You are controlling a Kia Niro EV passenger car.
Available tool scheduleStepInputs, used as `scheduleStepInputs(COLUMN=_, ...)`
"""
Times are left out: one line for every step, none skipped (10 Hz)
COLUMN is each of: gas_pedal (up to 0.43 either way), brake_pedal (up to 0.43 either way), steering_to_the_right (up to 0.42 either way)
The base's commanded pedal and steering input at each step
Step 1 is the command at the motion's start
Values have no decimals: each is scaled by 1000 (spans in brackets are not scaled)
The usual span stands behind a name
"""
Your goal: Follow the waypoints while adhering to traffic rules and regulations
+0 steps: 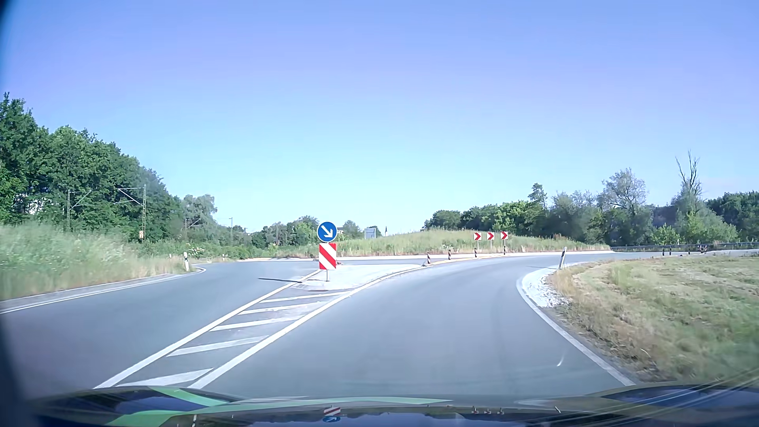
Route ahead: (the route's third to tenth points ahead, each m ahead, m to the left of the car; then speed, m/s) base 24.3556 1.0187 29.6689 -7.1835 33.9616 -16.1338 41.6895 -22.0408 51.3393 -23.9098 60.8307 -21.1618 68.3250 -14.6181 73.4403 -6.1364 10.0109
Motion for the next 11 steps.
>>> scheduleStepInputs(gas_pedal=98, brake_pedal=0, steering_to_the_right=52)
scheduleStepInputs(gas_pedal=98, brake_pedal=0, steering_to_the_right=53)
scheduleStepInputs(gas_pedal=98, brake_pedal=0, steering_to_the_right=55)
scheduleStepInputs(gas_pedal=98, brake_pedal=0, steering_to_the_right=58)
scheduleStepInputs(gas_pedal=98, brake_pedal=0, steering_to_the_right=63)
scheduleStepInputs(gas_pedal=98, brake_pedal=0, steering_to_the_right=67)
scheduleStepInputs(gas_pedal=98, brake_pedal=0, steering_to_the_right=74)
scheduleStepInputs(gas_pedal=98, brake_pedal=0, steering_to_the_right=85)
scheduleStepInputs(gas_pedal=98, brake_pedal=0, steering_to_the_right=95)
scheduleStepInputs(gas_pedal=98, brake_pedal=0, steering_to_the_right=110)
scheduleStepInputs(gas_pedal=98, brake_pedal=0, steering_to_the_right=122)
